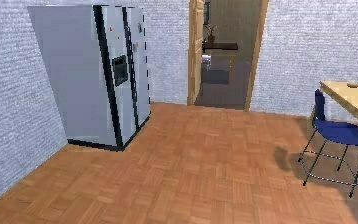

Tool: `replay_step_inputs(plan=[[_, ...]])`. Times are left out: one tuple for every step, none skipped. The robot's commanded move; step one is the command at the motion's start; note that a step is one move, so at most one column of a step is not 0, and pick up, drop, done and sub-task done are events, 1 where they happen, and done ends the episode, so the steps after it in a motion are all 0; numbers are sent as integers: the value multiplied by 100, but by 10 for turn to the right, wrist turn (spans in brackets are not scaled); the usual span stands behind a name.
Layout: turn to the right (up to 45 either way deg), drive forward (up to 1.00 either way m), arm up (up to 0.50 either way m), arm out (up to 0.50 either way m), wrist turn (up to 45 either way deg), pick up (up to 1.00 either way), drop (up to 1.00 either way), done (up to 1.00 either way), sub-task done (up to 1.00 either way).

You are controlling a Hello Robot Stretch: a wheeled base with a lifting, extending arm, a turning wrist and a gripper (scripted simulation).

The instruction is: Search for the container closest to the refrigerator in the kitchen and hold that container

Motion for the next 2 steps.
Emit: replay_step_inputs(plan=[[0, 100, 0, 0, 0, 0, 0, 0, 0], [30, 0, 0, 0, 0, 0, 0, 0, 0]])
